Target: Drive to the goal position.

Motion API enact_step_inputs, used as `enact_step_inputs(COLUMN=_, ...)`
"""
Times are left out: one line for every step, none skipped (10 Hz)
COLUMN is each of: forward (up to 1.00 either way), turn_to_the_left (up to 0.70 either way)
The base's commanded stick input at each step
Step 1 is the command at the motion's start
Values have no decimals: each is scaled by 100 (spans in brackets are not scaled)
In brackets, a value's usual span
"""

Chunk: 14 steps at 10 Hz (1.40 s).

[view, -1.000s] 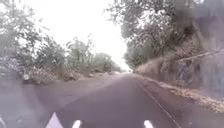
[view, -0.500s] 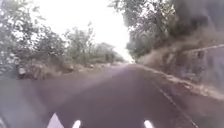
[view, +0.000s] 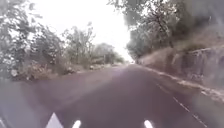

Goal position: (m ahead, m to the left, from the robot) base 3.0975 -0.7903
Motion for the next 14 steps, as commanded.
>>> enact_step_inputs(forward=100, turn_to_the_left=0)
enact_step_inputs(forward=100, turn_to_the_left=-4)
enact_step_inputs(forward=100, turn_to_the_left=-9)
enact_step_inputs(forward=100, turn_to_the_left=-12)
enact_step_inputs(forward=100, turn_to_the_left=-7)
enact_step_inputs(forward=100, turn_to_the_left=-2)
enact_step_inputs(forward=100, turn_to_the_left=0)
enact_step_inputs(forward=100, turn_to_the_left=0)
enact_step_inputs(forward=100, turn_to_the_left=0)
enact_step_inputs(forward=100, turn_to_the_left=0)
enact_step_inputs(forward=100, turn_to_the_left=0)
enact_step_inputs(forward=100, turn_to_the_left=0)
enact_step_inputs(forward=100, turn_to_the_left=0)
enact_step_inputs(forward=100, turn_to_the_left=0)
